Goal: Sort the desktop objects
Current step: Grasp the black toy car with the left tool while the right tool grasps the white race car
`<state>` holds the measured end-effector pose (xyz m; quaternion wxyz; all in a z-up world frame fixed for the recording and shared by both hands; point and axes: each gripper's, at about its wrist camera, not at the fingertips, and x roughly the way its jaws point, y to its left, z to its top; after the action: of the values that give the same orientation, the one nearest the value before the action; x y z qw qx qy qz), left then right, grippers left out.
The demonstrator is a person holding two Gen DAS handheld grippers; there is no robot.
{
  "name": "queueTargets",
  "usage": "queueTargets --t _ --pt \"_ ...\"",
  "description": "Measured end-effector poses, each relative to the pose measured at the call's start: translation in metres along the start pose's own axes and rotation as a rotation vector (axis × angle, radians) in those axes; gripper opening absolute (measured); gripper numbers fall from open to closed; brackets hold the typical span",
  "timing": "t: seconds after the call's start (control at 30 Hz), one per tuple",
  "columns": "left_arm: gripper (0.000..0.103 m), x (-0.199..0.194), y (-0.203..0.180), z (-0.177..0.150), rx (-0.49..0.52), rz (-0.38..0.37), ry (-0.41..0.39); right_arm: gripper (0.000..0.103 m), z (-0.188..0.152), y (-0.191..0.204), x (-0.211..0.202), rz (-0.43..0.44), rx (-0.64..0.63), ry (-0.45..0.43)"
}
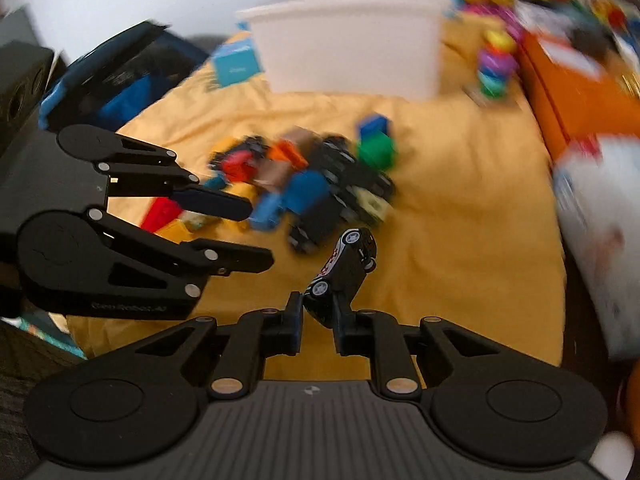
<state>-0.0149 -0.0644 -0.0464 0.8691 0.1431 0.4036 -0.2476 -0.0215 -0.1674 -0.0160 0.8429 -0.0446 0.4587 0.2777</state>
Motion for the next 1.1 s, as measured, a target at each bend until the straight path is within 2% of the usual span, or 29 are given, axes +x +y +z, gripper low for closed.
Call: queueTargets --t 0.07,0.2,0.3,0.37,0.47,0.53,0.6,0.67,0.77,0.83,0.9,1.0,1.07,1.1 --pt "0.045 0.014 -0.009 0.006 0.039 0.003 0.012 0.017 -0.004 -0.007 -0.004 -0.020 0.030 -0.010" --pt "0.045 0.036 -0.016 0.012 0.104 0.064 0.025 0.017 -0.008 -0.010 -0.009 -0.056 0.022 -0.033" --pt "0.016 0.037 -0.007 0.017 0.077 0.079 0.003 0.017 -0.008 -0.010 -0.008 -0.065 0.003 -0.034" --pt "0.016 0.025 0.008 0.018 -0.026 0.010 -0.004 0.017 -0.006 -0.008 -0.008 -0.066 -0.016 -0.036" --pt "0.016 0.002 0.023 0.008 -0.144 -0.073 0.032 0.017 -0.003 -0.005 -0.007 -0.057 -0.041 -0.038" --pt "0.016 -0.013 0.038 -0.008 -0.308 -0.176 0.048 0.017 -0.001 -0.005 -0.006 -0.027 -0.036 -0.037" --pt "0.016 -0.018 0.055 -0.030 -0.498 -0.278 0.068 0.017 0.002 -0.005 -0.003 0.025 -0.016 -0.036" --pt "0.016 -0.014 0.067 -0.049 -0.610 -0.334 0.071 0.017 0.005 -0.008 0.000 0.130 0.040 -0.033" --pt "0.017 -0.006 0.077 -0.067 -0.695 -0.309 0.093 0.018 0.009 -0.018 0.019 0.321 0.150 0.029" --pt "0.027 -0.009 0.083 -0.073 -0.745 -0.289 0.086 0.018 0.008 -0.026 0.034 0.372 0.231 0.085" --pt "0.028 -0.018 0.085 -0.075 -0.728 -0.224 0.065 0.018 0.005 -0.032 0.040 0.368 0.284 0.114" --pt "0.028 -0.027 0.084 -0.072 -0.638 -0.103 0.046 0.025 -0.002 -0.041 0.030 0.321 0.335 0.075" --pt "0.028 -0.032 0.080 -0.066 -0.569 -0.064 0.035 0.030 -0.004 -0.044 0.023 0.252 0.330 0.045" --pt "0.029 -0.036 0.079 -0.064 -0.540 -0.069 0.026 0.030 -0.005 -0.042 0.019 0.205 0.291 0.037"
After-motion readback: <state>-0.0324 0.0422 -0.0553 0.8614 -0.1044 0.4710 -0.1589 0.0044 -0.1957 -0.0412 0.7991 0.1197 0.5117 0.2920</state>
